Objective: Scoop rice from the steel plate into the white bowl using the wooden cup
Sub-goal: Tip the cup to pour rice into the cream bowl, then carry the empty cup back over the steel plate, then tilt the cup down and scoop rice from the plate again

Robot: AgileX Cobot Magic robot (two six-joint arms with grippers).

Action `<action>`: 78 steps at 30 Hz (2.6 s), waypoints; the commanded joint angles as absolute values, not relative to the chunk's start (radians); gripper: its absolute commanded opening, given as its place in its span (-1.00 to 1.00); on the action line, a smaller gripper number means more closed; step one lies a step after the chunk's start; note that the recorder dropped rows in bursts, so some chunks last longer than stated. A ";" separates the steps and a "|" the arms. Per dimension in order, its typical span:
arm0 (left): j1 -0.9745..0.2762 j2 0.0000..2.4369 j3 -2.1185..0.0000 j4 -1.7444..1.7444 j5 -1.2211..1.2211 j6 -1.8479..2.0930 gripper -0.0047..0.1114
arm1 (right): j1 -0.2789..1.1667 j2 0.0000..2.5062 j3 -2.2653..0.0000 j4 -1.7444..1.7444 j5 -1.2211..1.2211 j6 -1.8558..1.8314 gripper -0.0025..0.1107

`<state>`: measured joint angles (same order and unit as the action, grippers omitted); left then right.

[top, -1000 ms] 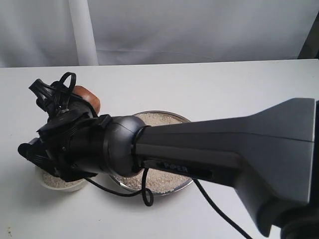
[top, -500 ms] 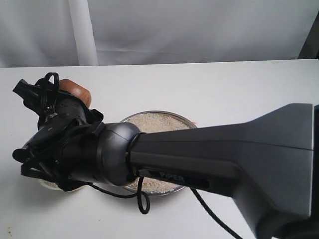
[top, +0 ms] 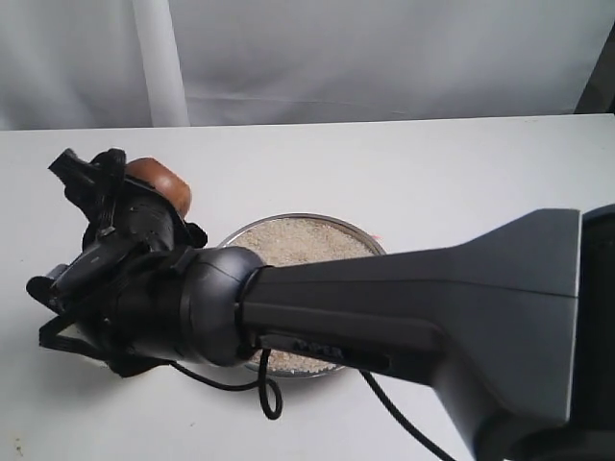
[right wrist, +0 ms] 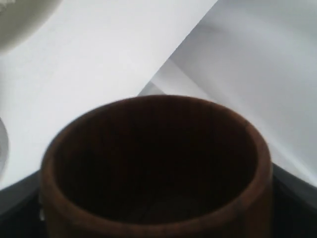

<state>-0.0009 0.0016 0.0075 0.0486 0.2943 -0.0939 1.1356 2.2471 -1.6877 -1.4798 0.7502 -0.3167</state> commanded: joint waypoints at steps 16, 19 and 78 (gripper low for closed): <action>-0.005 0.000 0.000 0.044 0.284 -0.096 -0.92 | 0.864 2.001 -1.663 -0.898 1.102 -0.360 -0.96; -0.005 0.000 0.000 0.044 0.284 -0.096 -0.92 | 0.854 2.072 -1.659 -0.931 1.073 -0.407 -0.96; -0.005 0.000 0.000 0.044 0.284 -0.096 -0.92 | 0.849 2.270 -1.665 -0.484 0.842 -0.555 -0.96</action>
<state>-0.0009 0.0016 0.0075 0.0486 0.2943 -0.0939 0.8533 2.2790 -1.6601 -0.5474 0.8540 -0.5740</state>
